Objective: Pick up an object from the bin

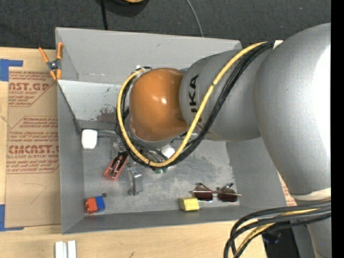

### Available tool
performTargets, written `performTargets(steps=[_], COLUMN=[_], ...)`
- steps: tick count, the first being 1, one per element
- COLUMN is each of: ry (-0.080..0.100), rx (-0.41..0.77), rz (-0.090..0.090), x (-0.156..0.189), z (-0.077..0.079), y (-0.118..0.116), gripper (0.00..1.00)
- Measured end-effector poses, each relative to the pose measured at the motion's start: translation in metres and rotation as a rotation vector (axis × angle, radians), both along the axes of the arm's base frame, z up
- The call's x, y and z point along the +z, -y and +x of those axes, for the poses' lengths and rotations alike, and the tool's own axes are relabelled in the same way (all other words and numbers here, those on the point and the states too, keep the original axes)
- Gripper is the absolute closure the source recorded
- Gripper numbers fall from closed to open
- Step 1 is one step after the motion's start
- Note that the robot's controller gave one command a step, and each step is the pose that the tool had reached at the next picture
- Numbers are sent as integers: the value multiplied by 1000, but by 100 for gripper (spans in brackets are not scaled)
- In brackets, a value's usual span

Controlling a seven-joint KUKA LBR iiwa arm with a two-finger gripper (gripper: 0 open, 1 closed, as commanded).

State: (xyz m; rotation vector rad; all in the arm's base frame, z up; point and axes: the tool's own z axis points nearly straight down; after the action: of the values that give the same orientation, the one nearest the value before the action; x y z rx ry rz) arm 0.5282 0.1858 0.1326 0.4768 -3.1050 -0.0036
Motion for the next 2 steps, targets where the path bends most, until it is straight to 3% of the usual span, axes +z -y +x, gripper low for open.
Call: performTargets(steps=[2], ry=[6], rx=[365], rz=[1], x=[-27], z=[25], y=[4], gripper=[0])
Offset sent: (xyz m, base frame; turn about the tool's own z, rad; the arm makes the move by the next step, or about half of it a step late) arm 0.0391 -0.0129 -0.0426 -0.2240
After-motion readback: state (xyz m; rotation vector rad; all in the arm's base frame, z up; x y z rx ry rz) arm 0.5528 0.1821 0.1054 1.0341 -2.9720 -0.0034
